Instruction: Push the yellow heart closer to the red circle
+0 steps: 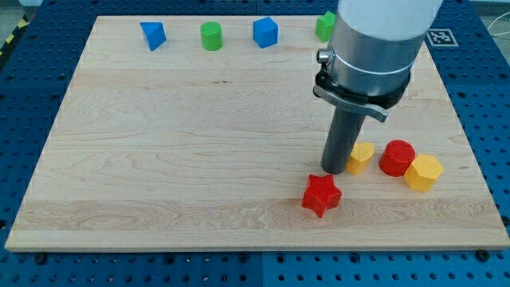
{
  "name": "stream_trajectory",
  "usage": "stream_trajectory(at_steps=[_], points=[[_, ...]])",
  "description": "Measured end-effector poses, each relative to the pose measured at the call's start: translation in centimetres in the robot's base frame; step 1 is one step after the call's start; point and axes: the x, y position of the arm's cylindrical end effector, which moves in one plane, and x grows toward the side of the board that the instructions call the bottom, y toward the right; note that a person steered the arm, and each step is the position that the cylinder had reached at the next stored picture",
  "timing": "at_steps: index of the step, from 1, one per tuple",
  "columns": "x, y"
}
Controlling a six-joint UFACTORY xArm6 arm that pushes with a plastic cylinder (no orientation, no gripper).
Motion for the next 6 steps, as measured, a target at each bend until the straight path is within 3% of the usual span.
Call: stream_trajectory(at_steps=[2,4,5,6], points=[[-2.4,-0.1],[-2.7,4.0],[-2.1,3.2],[-2.1,-1.4]])
